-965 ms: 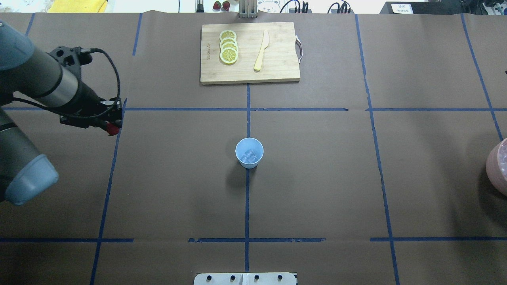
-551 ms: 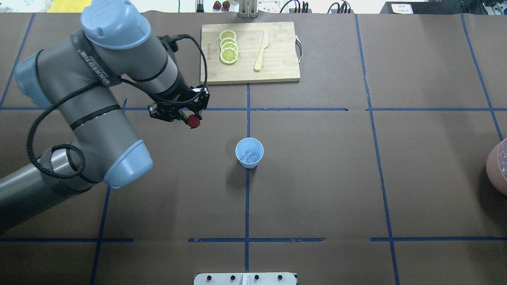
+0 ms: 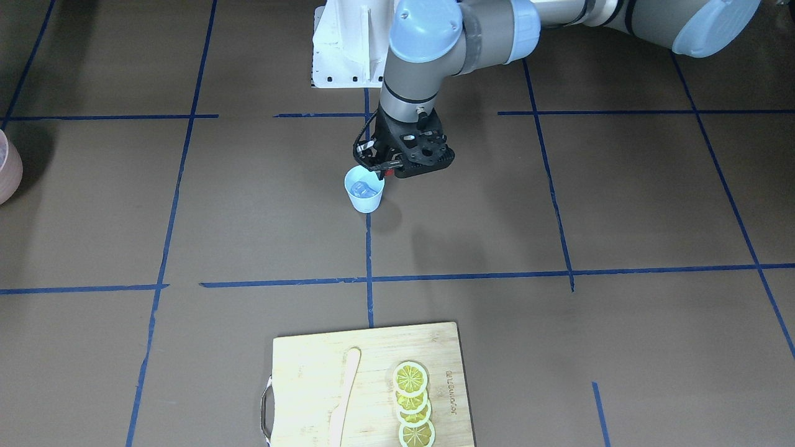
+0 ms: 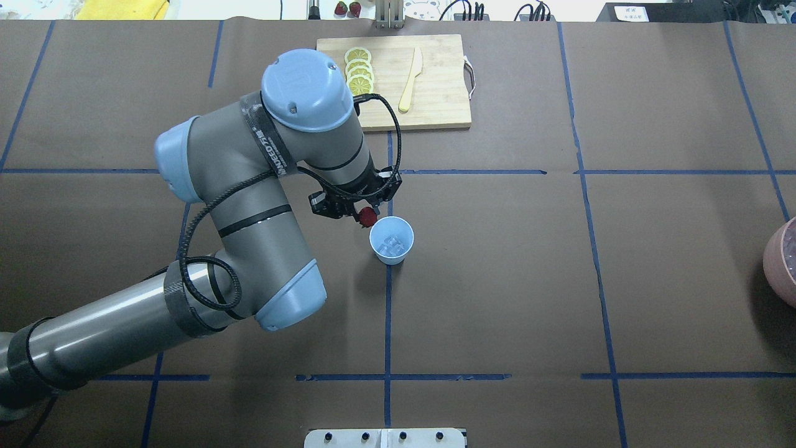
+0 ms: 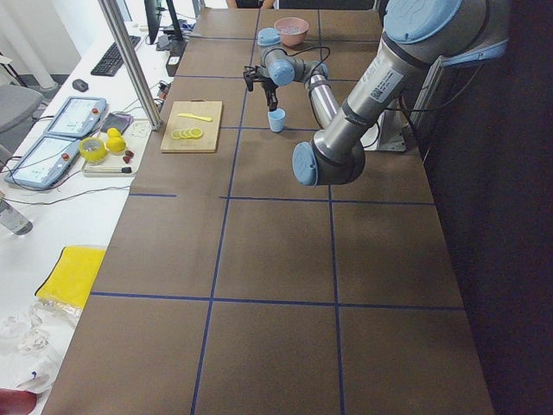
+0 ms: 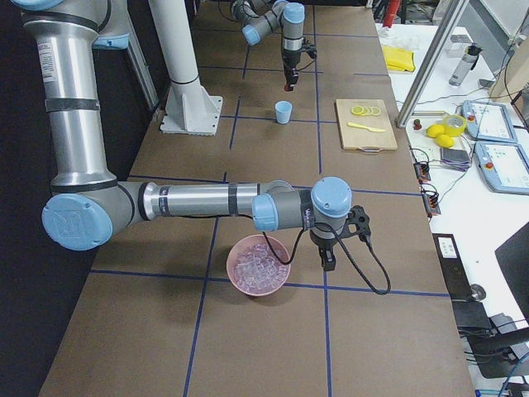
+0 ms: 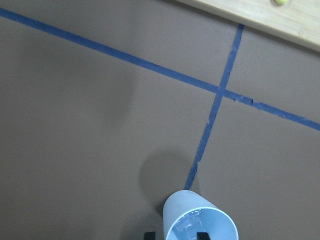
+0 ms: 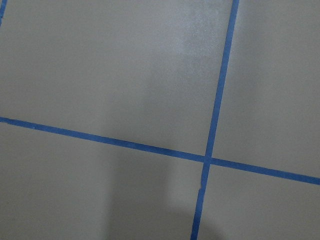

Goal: Put ice and strawberries in cup
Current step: 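Lift the strawberry with the left gripper and carry it over the cup, then open the left gripper to drop the strawberry into the cup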

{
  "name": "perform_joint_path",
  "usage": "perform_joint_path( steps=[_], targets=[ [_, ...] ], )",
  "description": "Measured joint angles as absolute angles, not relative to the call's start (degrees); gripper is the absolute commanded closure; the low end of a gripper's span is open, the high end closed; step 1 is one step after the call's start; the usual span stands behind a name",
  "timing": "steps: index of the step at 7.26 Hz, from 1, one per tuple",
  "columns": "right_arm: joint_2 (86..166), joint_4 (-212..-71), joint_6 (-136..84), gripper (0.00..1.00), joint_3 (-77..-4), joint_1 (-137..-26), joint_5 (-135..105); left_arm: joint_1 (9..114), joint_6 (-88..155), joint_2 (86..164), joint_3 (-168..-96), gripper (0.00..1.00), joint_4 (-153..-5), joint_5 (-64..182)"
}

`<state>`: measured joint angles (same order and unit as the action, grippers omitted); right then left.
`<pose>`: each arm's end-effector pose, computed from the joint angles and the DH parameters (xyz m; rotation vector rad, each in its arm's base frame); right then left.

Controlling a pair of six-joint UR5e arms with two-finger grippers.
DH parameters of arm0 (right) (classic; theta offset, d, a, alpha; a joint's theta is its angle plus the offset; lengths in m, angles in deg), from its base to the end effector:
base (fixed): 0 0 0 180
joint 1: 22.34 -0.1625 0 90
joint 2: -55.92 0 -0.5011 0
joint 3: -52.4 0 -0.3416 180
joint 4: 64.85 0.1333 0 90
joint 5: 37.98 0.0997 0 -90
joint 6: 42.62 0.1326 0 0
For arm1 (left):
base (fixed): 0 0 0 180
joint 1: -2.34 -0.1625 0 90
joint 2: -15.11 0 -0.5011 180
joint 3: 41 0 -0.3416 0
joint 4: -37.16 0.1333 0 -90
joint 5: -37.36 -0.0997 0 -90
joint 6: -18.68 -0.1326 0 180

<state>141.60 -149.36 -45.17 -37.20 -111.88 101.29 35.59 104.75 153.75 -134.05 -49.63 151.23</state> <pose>0.0289 -0.4913 0.7079 0.1697 -0.8554 -0.1198 0.5792 -0.4749 0.2313 -0.1054 0.9173 -0.2989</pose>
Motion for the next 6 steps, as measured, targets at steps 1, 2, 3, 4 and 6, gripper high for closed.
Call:
perform_joint_path(
  steps=[1,2,3,4,6],
  targets=[
    [141.77,-149.39,-45.11,0.01,-37.18,-111.94,101.32,34.67,105.41,155.13,-131.02,1.00,-51.73,150.33],
    [141.86,-149.40,-45.07,0.01,-37.17,-111.96,101.31,34.18,106.30,156.20,-128.38,1.00,-53.87,149.96],
    [141.89,-149.40,-45.02,0.01,-37.17,-111.98,101.27,33.85,106.84,156.67,-127.17,1.00,-54.97,149.83],
    [141.83,-149.41,-45.00,0.01,-37.16,-111.98,101.25,33.66,107.11,156.70,-126.80,0.98,-55.33,149.83],
    [141.65,-149.41,-44.99,0.01,-37.21,-112.04,101.24,33.53,107.31,156.42,-126.75,0.46,-55.27,150.00]
  ],
)
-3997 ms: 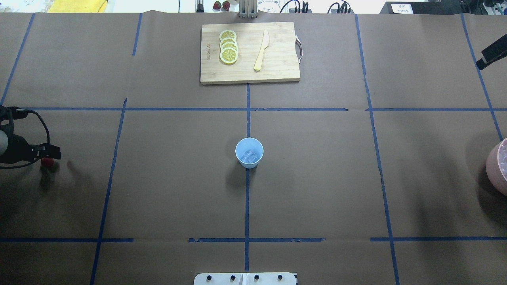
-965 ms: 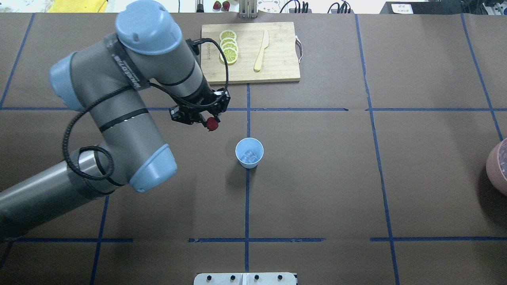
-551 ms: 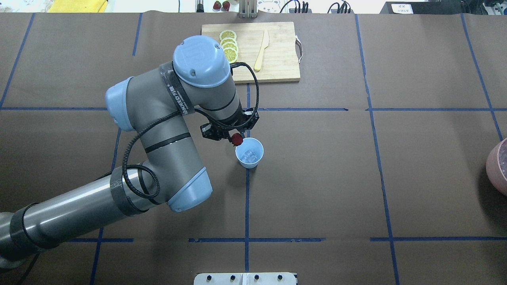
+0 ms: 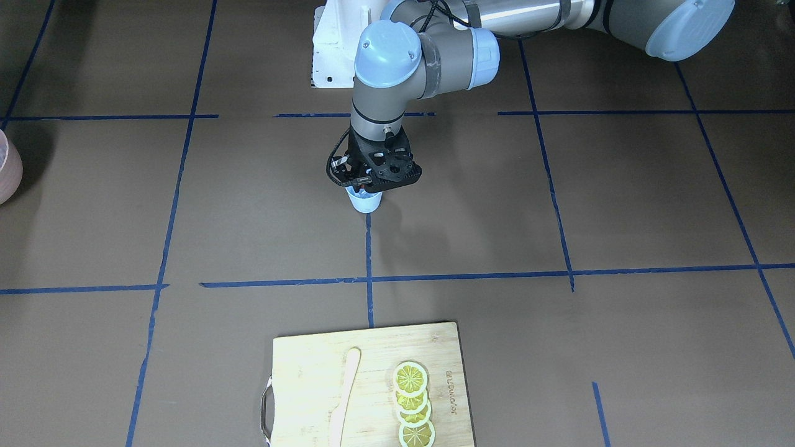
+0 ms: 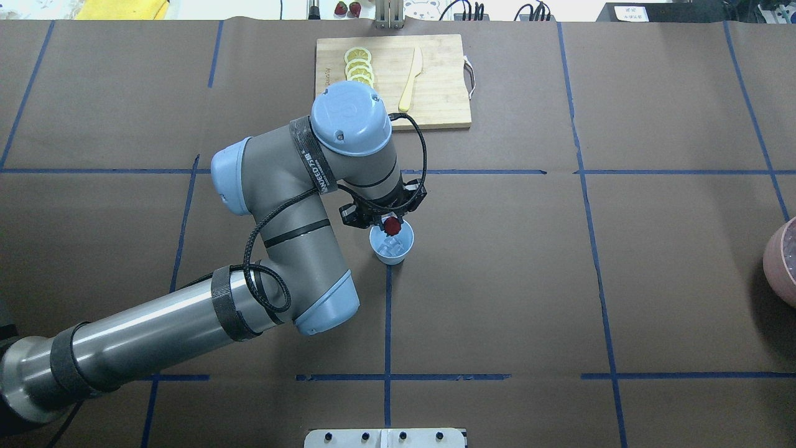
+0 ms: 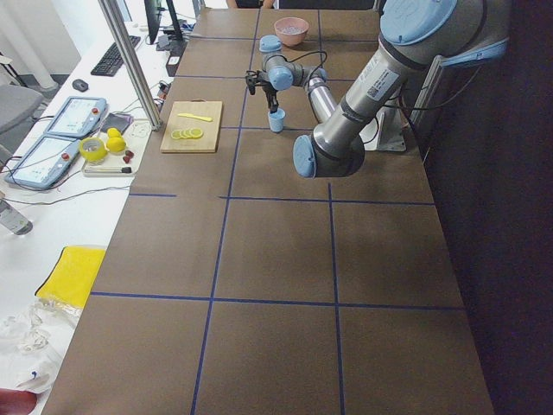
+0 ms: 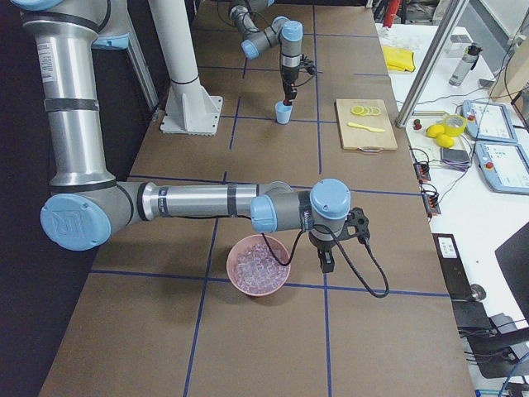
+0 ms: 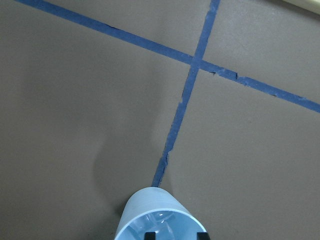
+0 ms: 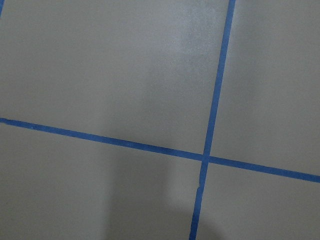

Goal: Put ice and strawberries in cup

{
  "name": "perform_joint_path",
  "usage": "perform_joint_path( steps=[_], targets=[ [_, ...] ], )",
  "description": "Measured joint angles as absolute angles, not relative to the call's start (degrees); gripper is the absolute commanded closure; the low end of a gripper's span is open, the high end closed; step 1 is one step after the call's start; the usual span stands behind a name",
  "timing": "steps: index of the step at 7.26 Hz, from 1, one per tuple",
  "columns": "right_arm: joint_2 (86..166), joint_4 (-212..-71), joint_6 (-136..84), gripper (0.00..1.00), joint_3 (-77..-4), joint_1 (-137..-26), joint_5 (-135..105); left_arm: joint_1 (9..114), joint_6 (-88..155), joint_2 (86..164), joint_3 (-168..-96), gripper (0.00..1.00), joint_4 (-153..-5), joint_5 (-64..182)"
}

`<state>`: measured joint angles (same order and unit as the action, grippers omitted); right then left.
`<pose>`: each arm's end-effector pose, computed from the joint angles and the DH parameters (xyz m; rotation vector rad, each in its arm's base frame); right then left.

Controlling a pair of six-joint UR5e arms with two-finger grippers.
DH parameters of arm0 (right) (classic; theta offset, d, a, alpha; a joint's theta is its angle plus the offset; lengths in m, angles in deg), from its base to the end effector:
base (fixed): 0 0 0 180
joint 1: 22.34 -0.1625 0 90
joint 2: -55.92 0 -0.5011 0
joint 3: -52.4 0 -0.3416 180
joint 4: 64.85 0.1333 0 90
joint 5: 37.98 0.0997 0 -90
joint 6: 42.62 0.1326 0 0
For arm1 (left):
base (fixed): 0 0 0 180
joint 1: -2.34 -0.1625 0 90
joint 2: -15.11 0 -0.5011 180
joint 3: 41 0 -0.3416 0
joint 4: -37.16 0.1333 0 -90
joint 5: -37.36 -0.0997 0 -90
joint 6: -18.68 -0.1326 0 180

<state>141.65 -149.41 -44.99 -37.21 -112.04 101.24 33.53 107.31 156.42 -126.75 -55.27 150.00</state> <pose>0.0303 -0.4907 0.7084 0.1680 -0.8545 -0.1135 0.6261 -0.4752 0.2294 -0.1168 0.9247 -0.3119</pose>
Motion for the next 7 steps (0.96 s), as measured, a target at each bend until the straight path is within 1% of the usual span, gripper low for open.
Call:
perform_joint_path(
  steps=[1,3,5,7],
  targets=[
    [141.65,-149.41,-44.99,0.01,-37.24,-112.06,101.24,33.50,107.66,156.39,-126.87,0.00,-55.12,150.20],
    [141.74,-149.35,-44.99,0.01,-37.25,-112.07,101.22,33.40,108.52,155.59,-128.47,0.00,-54.79,150.41],
    [141.84,-149.10,-45.05,0.01,-37.57,-112.07,100.86,33.38,108.42,153.06,-134.08,0.00,-52.18,150.54],
    [142.42,-148.95,-44.95,0.01,-38.78,-112.16,100.55,33.92,103.86,151.81,-141.52,0.00,-43.22,150.61]
  ],
)
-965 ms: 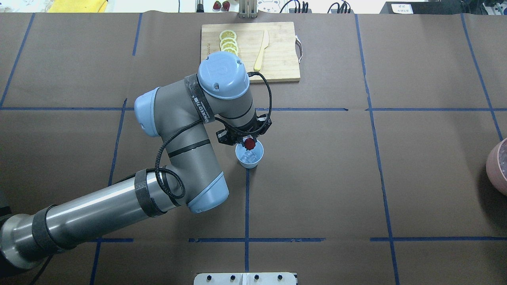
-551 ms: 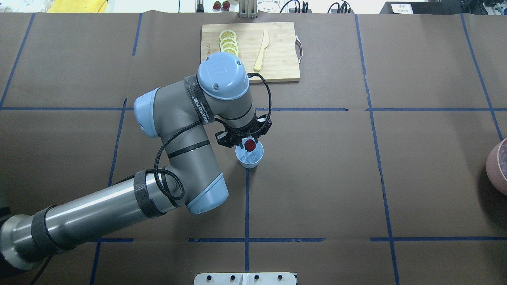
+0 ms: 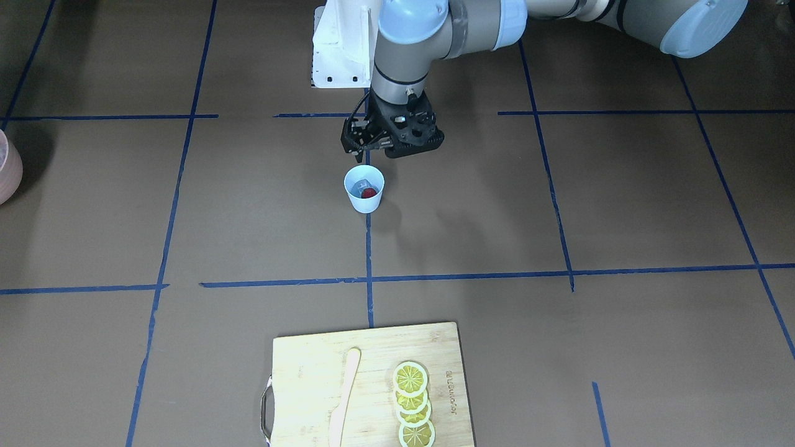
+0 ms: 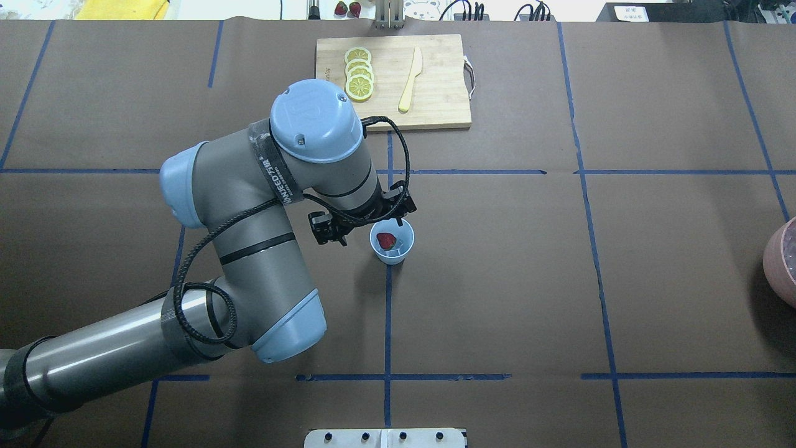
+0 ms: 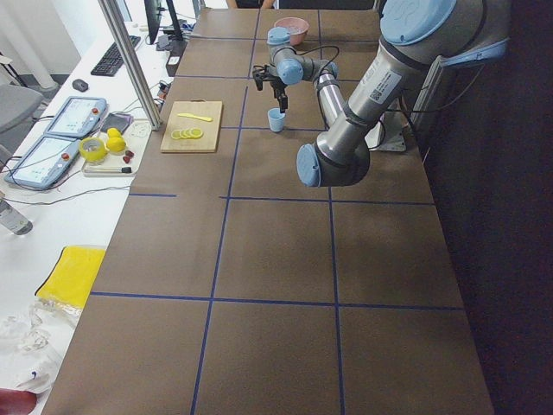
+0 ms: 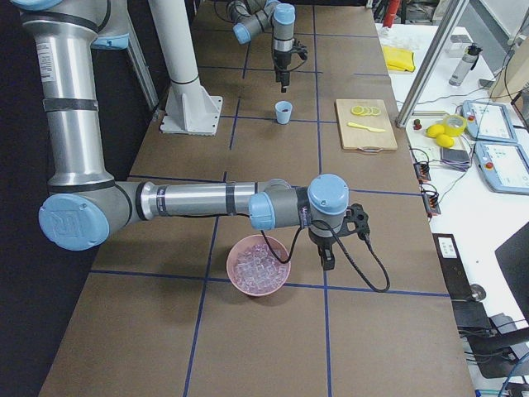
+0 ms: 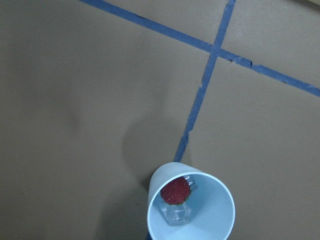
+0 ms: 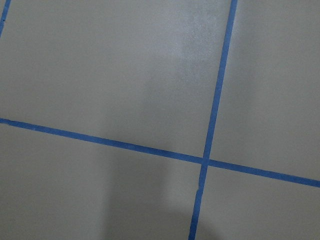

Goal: Put ice and strawberries in cup

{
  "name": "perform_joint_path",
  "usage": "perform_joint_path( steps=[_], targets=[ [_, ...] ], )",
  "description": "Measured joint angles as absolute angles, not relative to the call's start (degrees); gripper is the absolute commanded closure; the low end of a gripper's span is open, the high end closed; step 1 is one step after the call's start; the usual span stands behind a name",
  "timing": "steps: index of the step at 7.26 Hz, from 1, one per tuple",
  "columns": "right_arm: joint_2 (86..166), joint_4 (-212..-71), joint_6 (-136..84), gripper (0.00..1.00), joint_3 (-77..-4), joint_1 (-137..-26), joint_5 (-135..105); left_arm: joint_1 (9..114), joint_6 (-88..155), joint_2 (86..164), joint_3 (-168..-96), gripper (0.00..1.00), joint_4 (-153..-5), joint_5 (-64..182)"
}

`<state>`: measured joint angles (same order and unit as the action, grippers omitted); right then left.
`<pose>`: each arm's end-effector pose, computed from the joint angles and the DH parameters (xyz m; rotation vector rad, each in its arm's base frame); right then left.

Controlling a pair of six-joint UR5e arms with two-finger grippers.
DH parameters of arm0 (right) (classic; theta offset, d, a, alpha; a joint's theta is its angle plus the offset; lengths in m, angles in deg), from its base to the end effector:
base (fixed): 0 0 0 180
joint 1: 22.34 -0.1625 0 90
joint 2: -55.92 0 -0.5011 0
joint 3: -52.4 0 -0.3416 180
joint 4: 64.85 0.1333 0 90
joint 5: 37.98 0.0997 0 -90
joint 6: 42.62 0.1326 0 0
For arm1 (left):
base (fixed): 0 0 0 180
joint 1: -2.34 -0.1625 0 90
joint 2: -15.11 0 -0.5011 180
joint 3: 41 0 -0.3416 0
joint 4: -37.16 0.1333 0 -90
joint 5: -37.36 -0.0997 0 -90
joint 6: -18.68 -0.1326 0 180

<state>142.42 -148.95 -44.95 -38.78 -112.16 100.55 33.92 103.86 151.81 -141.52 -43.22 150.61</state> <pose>0.0324 -0.4853 0.7028 0.1894 -0.8414 -0.1193 0.5598 -0.4391 0.2275 -0.1073 0.8992 -0.2663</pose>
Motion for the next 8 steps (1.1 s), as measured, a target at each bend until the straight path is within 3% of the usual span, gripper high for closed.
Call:
perform_joint_path(
  steps=[4,8],
  targets=[
    [145.28,-148.80,-45.45,0.01,-37.77,-112.35,97.47,46.10,78.28,145.50,-152.01,0.00,-26.08,152.83],
    [146.99,-148.95,-45.06,0.01,-37.39,-113.17,99.73,68.66,41.87,135.57,-150.21,0.00,-19.91,161.10]
  ],
)
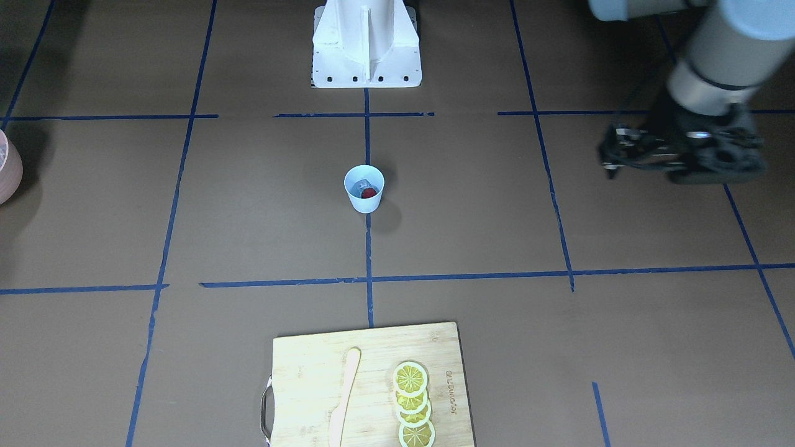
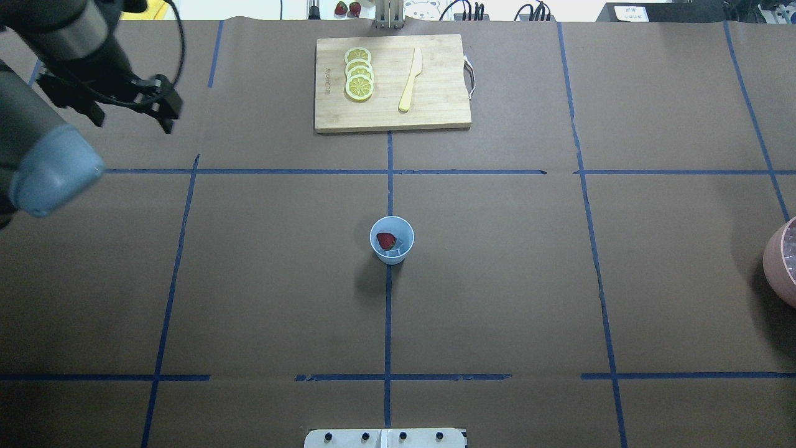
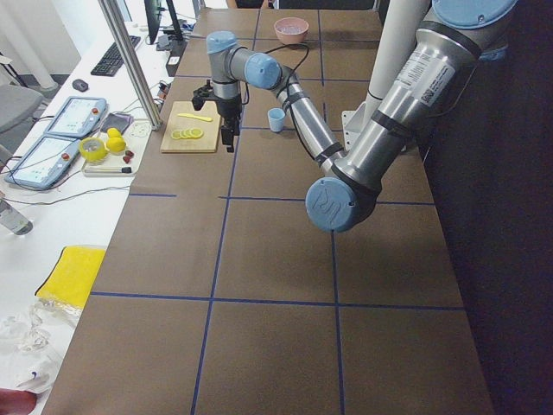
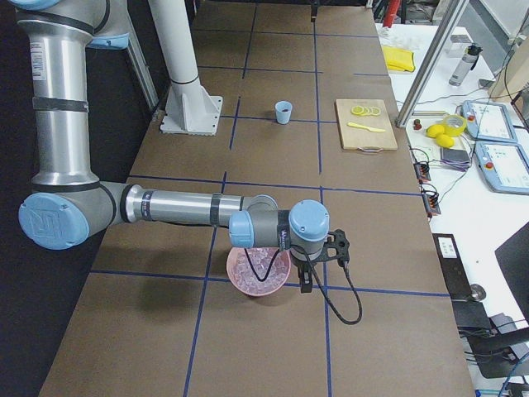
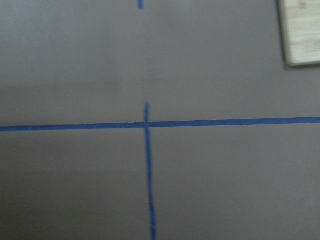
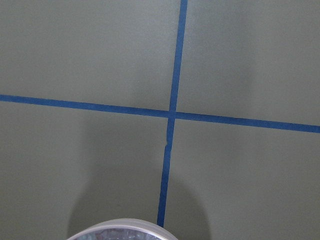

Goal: Put ice and strawberries in cup

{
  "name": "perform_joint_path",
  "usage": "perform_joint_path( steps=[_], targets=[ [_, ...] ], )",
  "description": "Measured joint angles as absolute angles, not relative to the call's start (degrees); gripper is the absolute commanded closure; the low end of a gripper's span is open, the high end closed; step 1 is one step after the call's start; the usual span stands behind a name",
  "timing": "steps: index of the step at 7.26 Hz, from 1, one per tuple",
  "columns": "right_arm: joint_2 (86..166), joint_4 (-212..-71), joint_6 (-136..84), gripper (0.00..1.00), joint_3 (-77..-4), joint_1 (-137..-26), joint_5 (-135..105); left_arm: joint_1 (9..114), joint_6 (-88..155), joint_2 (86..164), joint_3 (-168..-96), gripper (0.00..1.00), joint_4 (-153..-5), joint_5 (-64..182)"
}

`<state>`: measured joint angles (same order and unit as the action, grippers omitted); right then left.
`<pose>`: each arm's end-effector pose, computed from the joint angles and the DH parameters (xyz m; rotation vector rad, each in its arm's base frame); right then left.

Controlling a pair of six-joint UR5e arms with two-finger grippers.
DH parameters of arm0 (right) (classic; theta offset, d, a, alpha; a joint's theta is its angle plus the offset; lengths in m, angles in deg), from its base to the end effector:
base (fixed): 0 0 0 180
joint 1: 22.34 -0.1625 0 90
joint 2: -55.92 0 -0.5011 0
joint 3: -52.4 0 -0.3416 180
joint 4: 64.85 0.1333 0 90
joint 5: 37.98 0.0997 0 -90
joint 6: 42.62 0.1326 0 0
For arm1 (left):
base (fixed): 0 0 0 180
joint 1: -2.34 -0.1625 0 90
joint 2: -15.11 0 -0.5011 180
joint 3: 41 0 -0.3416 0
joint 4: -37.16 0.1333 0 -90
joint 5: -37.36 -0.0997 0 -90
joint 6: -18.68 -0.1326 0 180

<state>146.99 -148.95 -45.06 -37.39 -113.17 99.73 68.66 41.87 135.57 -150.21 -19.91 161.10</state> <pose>0.0416 -0.4382 0.7520 0.0996 -0.8298 -0.0600 0.1873 -0.5756 0.4109 0.0277 0.6493 0.0943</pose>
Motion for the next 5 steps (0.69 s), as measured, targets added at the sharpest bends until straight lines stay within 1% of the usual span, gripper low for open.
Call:
perform_joint_path(
  steps=[1,3,4,5],
  targets=[
    [147.03,-148.95,-44.95,0.01,-37.41,-113.19,100.11,74.21,32.62,134.20,-146.73,0.00,-18.62,163.76],
    [146.96,-148.89,-44.84,0.01,-37.48,-113.36,100.26,83.13,16.76,131.29,-137.51,0.00,-18.55,168.39],
    [146.87,-148.88,-44.82,0.01,-37.52,-113.41,100.27,86.47,10.43,129.12,-133.17,0.00,-20.63,169.28],
    [146.83,-148.88,-44.82,0.01,-37.62,-113.42,100.27,88.40,7.21,125.25,-130.10,0.00,-26.20,170.27]
  ],
)
